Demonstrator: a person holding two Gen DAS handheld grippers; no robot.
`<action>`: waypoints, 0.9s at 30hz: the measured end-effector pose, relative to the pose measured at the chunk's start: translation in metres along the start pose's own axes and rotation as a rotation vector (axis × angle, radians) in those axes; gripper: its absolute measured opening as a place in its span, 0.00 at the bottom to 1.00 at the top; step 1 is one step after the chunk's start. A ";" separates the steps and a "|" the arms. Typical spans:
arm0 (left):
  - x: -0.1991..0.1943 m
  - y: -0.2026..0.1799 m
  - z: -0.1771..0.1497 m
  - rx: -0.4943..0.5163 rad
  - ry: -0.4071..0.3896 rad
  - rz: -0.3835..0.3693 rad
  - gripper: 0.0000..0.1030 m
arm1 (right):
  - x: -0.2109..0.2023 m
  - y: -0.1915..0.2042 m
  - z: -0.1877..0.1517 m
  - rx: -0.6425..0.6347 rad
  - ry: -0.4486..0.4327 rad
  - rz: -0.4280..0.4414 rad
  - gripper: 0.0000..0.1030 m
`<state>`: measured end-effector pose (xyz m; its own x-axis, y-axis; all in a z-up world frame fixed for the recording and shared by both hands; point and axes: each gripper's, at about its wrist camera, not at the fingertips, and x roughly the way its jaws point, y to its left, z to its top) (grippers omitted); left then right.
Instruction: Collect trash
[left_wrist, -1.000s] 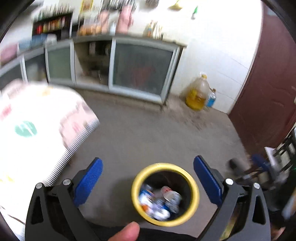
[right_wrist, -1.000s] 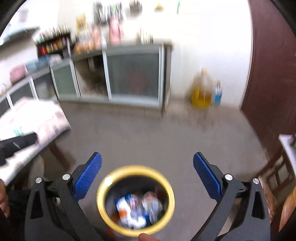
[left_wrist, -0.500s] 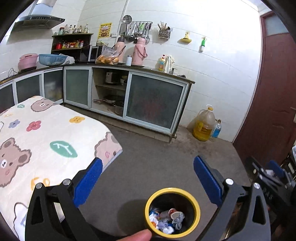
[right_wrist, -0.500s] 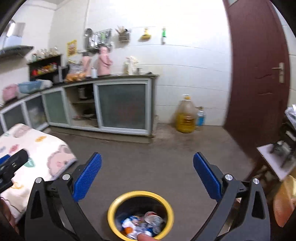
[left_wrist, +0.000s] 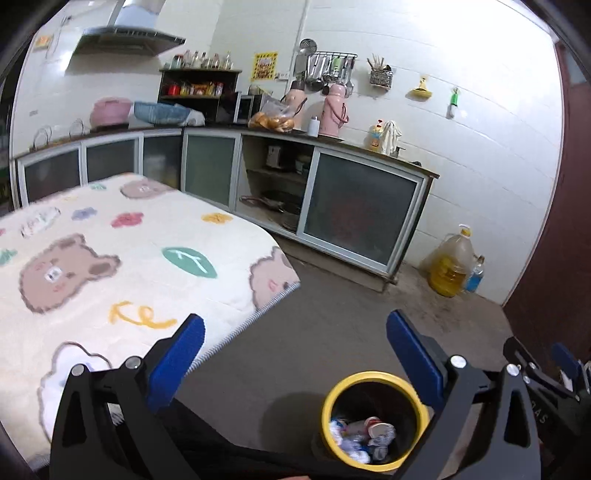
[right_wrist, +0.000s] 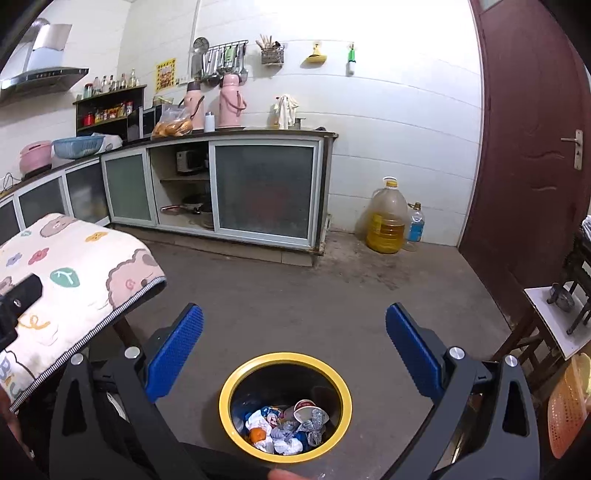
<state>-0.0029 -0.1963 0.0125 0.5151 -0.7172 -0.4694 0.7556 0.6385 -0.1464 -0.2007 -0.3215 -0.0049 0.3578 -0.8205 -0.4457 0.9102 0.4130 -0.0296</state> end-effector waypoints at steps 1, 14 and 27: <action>-0.001 -0.003 0.001 0.018 -0.001 -0.003 0.92 | -0.002 0.002 -0.001 -0.007 -0.001 0.004 0.92; -0.025 -0.007 -0.005 0.025 -0.073 0.113 0.92 | -0.030 0.007 -0.005 -0.031 -0.127 0.044 0.92; -0.023 -0.009 -0.007 0.036 -0.056 0.135 0.92 | -0.036 0.012 -0.006 -0.050 -0.139 0.042 0.92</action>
<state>-0.0246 -0.1831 0.0185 0.6337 -0.6409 -0.4333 0.6919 0.7201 -0.0533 -0.2040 -0.2851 0.0052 0.4242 -0.8475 -0.3190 0.8834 0.4648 -0.0600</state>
